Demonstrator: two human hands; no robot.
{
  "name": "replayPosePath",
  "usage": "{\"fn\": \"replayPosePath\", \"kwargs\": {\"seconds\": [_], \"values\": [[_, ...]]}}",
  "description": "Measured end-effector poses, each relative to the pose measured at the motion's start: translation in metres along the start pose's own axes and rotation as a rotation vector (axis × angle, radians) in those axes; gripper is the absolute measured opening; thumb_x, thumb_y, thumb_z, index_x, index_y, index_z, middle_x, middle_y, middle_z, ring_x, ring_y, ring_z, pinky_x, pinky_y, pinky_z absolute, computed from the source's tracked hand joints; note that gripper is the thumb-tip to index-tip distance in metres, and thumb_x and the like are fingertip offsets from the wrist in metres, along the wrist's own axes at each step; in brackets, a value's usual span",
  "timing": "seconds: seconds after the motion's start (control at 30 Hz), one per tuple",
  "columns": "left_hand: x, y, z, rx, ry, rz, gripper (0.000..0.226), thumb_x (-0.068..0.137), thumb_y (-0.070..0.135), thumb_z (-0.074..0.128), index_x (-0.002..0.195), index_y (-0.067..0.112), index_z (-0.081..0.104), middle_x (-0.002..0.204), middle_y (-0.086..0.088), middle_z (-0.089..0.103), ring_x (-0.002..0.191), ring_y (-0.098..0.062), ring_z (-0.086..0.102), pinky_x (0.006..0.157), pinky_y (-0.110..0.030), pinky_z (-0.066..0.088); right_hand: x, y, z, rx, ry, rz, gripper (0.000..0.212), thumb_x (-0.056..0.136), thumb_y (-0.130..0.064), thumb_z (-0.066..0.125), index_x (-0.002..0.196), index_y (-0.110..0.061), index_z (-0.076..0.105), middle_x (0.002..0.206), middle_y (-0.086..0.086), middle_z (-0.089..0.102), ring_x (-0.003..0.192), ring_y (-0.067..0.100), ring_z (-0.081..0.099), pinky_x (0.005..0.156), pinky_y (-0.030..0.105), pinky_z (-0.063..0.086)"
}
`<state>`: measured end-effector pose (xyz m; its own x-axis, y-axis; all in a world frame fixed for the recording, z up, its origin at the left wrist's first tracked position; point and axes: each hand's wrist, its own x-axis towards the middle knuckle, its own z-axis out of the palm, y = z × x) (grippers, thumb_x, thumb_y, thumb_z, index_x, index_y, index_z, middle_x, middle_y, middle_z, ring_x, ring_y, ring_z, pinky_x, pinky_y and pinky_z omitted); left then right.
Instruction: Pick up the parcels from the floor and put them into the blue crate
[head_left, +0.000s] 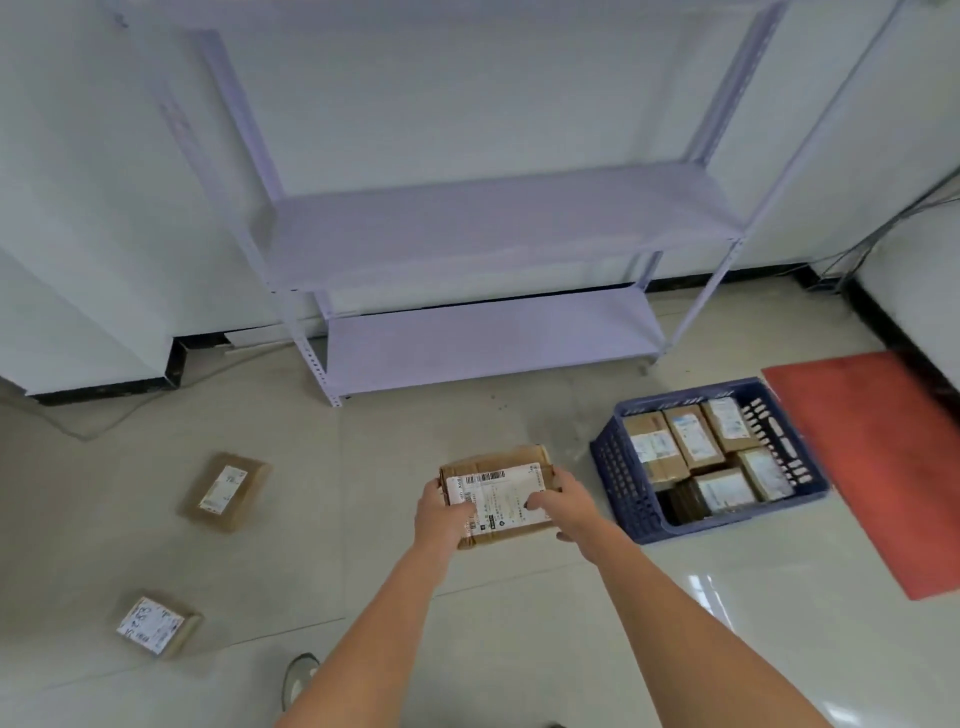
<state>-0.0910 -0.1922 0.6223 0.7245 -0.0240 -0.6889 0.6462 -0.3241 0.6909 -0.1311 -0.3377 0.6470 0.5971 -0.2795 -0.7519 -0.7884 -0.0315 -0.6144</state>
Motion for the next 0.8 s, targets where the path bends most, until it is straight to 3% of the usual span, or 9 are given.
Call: {"fn": "replayPosePath", "kwargs": {"seconds": [0.07, 0.17, 0.27, 0.47, 0.57, 0.63, 0.8], "values": [[-0.019, 0.008, 0.051, -0.004, -0.043, -0.017, 0.051, 0.087, -0.004, 0.053, 0.134, 0.009, 0.040, 0.122, -0.012, 0.057, 0.091, -0.021, 0.055, 0.051, -0.021, 0.046, -0.005, 0.022, -0.054, 0.015, 0.031, 0.036, 0.069, 0.085, -0.003, 0.054, 0.147, -0.015, 0.025, 0.139, 0.011, 0.043, 0.121, 0.027, 0.044, 0.094, 0.037, 0.041], [-0.037, 0.024, 0.119, 0.041, -0.084, 0.006, 0.052, 0.087, -0.003, 0.054, 0.135, 0.009, 0.038, 0.128, -0.012, 0.055, 0.091, -0.020, 0.054, 0.053, -0.020, 0.046, -0.001, 0.046, -0.124, 0.054, 0.042, 0.094, 0.079, 0.083, -0.008, 0.057, 0.150, -0.020, 0.017, 0.151, 0.010, 0.030, 0.136, 0.032, 0.033, 0.106, 0.046, 0.036], [-0.037, 0.035, 0.184, 0.082, -0.118, 0.005, 0.050, 0.088, -0.002, 0.053, 0.134, 0.009, 0.037, 0.128, -0.013, 0.055, 0.091, -0.019, 0.053, 0.052, -0.019, 0.046, 0.010, 0.058, -0.186, 0.087, 0.063, 0.120, 0.079, 0.084, -0.008, 0.057, 0.150, -0.022, 0.016, 0.151, 0.010, 0.031, 0.136, 0.033, 0.033, 0.106, 0.046, 0.037], [-0.011, 0.038, 0.310, 0.110, -0.162, -0.060, 0.044, 0.087, -0.002, 0.055, 0.127, 0.007, 0.039, 0.124, -0.014, 0.057, 0.095, -0.022, 0.056, 0.067, -0.027, 0.050, 0.065, 0.091, -0.296, 0.096, 0.088, 0.166, 0.073, 0.087, -0.005, 0.055, 0.149, -0.017, 0.020, 0.149, 0.011, 0.035, 0.135, 0.031, 0.035, 0.106, 0.043, 0.035], [0.005, 0.040, 0.366, 0.114, -0.177, -0.105, 0.038, 0.087, -0.002, 0.054, 0.121, 0.010, 0.040, 0.114, -0.011, 0.058, 0.091, -0.019, 0.055, 0.063, -0.025, 0.049, 0.093, 0.103, -0.343, 0.090, 0.104, 0.195, 0.068, 0.086, -0.003, 0.054, 0.147, -0.016, 0.026, 0.140, 0.011, 0.046, 0.121, 0.026, 0.044, 0.101, 0.039, 0.038], [0.012, 0.040, 0.400, 0.133, -0.180, -0.131, 0.044, 0.087, -0.002, 0.053, 0.127, 0.008, 0.038, 0.104, -0.005, 0.055, 0.091, -0.018, 0.054, 0.063, -0.021, 0.048, 0.112, 0.113, -0.373, 0.049, 0.071, 0.238, 0.068, 0.085, -0.004, 0.055, 0.146, -0.017, 0.028, 0.135, 0.010, 0.049, 0.112, 0.024, 0.046, 0.096, 0.037, 0.039], [0.024, 0.033, 0.465, 0.160, -0.161, -0.197, 0.048, 0.088, -0.002, 0.051, 0.132, 0.010, 0.034, 0.107, -0.006, 0.056, 0.094, -0.014, 0.053, 0.056, -0.016, 0.047, 0.156, 0.138, -0.428, 0.012, -0.023, 0.318, 0.069, 0.082, -0.008, 0.057, 0.144, -0.020, 0.031, 0.128, 0.006, 0.052, 0.116, 0.026, 0.048, 0.092, 0.036, 0.040]]}}
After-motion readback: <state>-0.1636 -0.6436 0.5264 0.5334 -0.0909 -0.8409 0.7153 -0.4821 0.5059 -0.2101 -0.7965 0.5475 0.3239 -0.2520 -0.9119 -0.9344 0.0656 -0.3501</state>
